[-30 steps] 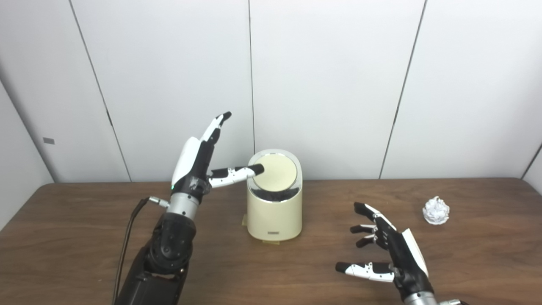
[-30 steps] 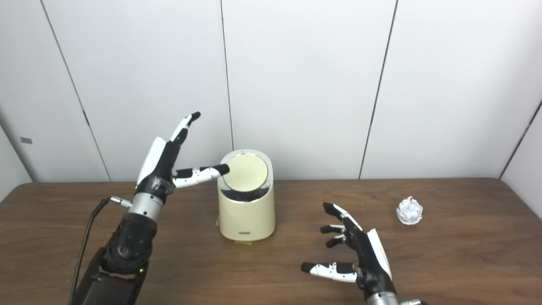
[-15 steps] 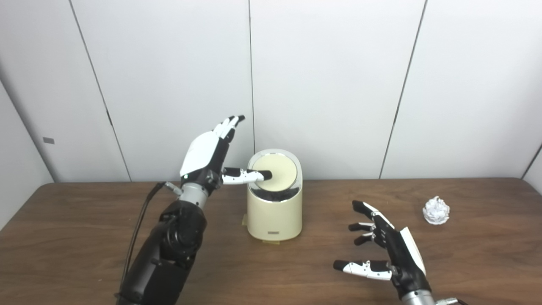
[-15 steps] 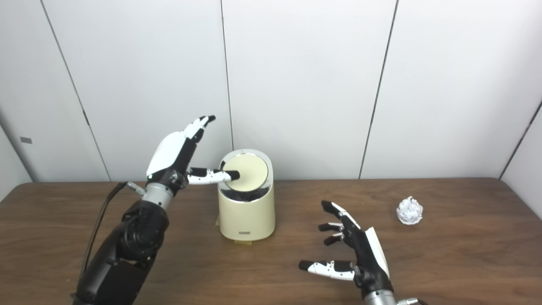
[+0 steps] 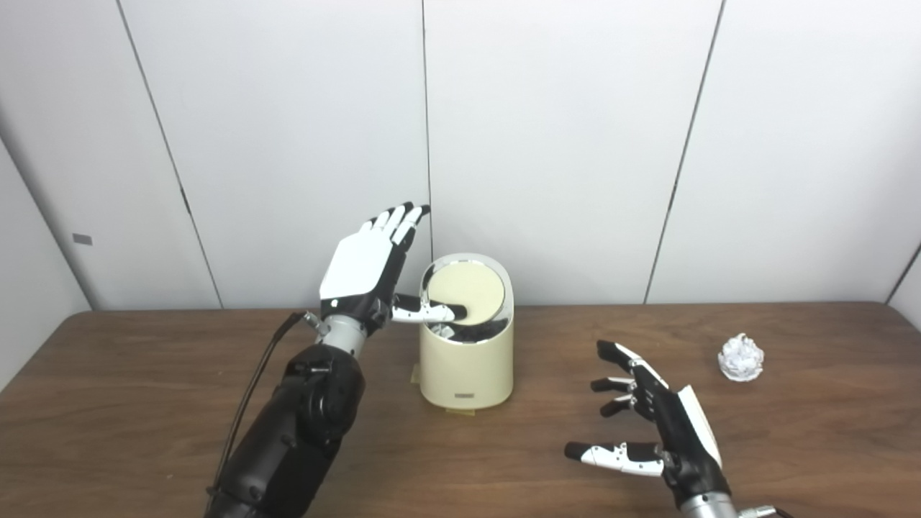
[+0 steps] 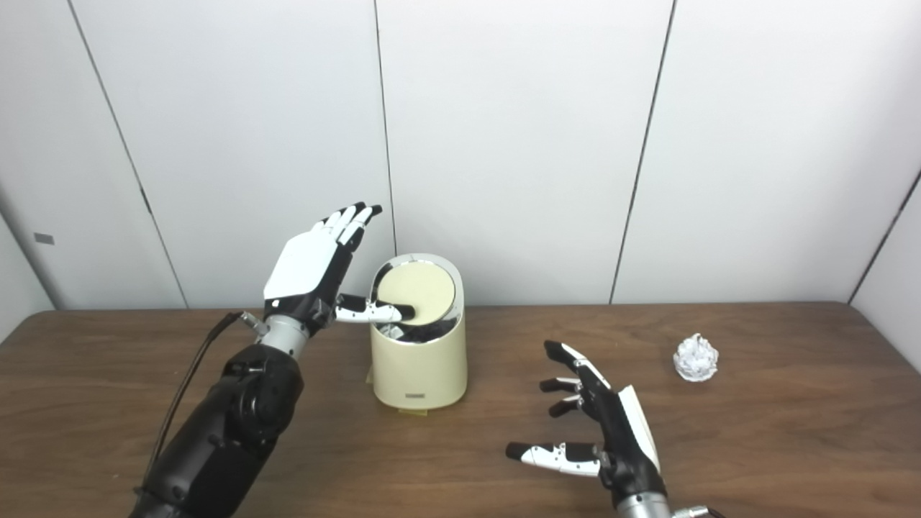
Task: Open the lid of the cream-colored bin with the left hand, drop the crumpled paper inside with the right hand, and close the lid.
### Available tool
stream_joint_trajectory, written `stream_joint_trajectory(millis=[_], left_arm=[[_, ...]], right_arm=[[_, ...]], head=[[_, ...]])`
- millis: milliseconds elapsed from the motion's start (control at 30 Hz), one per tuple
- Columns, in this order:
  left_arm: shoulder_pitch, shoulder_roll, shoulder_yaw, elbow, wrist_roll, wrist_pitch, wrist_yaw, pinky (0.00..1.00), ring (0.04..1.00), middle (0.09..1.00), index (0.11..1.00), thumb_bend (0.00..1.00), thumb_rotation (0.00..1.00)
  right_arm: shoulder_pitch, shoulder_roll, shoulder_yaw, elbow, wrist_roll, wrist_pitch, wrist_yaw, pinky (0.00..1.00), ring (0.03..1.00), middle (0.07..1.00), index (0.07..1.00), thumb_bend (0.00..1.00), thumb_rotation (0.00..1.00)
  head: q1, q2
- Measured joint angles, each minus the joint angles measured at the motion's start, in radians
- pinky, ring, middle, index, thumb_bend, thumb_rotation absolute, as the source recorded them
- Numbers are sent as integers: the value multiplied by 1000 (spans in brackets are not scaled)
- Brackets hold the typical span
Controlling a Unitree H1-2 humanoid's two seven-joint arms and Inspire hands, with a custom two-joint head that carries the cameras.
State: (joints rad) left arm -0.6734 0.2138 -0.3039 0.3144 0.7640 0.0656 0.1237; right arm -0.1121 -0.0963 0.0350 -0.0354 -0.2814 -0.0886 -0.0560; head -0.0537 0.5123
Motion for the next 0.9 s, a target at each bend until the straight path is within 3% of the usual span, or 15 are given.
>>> stream_joint_trajectory(millis=[533, 667, 900], left_arm=[[-33, 10, -50, 59, 59, -14, 37, 990, 1000, 1000, 1000, 1000, 337], [-58, 34, -93, 59, 115, -4, 7, 982, 1000, 1000, 1000, 1000, 262], [-116, 86, -179, 12, 197, 42, -141, 983, 1000, 1000, 1000, 1000, 217]], right_arm=[[0, 16, 5, -23, -18, 5, -4, 514, 694, 857, 824, 814, 115], [0, 16, 5, -25, -20, 6, -4, 511, 692, 862, 829, 808, 109], [0, 17, 5, -25, -19, 7, -4, 506, 685, 859, 827, 813, 111]], head=[[-8, 3], [-9, 3], [-9, 8]])
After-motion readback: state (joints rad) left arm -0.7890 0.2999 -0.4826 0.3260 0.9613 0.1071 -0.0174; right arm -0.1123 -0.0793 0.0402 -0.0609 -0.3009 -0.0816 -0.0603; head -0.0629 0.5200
